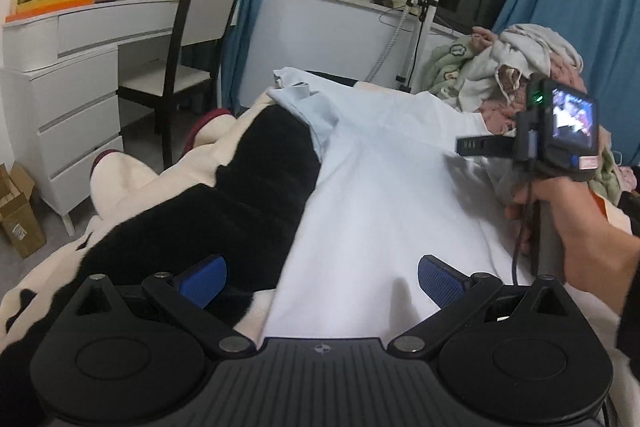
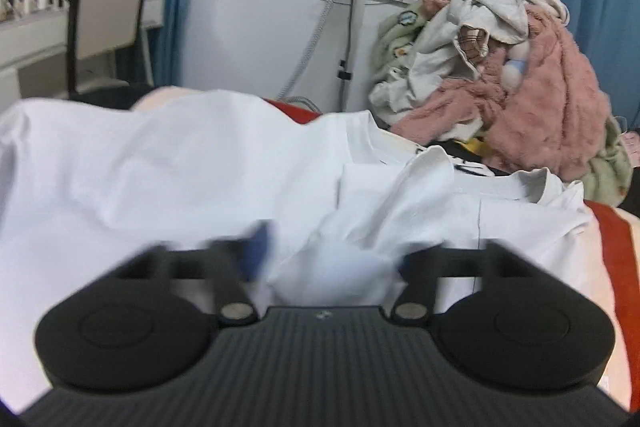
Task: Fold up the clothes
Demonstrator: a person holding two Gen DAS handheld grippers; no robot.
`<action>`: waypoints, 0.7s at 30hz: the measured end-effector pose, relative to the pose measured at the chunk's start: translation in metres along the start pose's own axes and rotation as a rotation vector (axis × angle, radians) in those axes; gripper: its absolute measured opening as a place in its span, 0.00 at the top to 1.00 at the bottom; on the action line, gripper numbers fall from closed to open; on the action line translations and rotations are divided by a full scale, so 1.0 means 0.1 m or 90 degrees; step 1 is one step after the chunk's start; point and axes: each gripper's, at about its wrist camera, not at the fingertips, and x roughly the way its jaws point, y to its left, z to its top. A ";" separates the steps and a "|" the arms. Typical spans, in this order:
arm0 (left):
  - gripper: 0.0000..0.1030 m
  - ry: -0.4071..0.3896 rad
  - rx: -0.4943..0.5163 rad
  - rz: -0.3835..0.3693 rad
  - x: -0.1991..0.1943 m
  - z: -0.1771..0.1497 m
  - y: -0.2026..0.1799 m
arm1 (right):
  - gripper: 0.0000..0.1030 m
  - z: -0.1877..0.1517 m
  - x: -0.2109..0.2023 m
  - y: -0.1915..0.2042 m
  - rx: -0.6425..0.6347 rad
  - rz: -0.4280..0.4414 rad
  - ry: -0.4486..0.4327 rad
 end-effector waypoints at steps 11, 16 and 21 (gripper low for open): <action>0.00 -0.027 0.054 -0.034 -0.34 -0.10 -0.24 | 0.23 0.31 -1.57 -0.34 0.120 0.081 -0.092; 0.00 -0.060 0.087 -0.057 -0.68 -0.14 -0.38 | 0.23 0.14 -2.65 -0.46 0.126 0.089 -0.144; 0.00 -0.066 0.125 -0.084 -0.97 -0.23 -0.57 | 0.23 -0.32 -3.61 -0.62 0.148 0.091 -0.205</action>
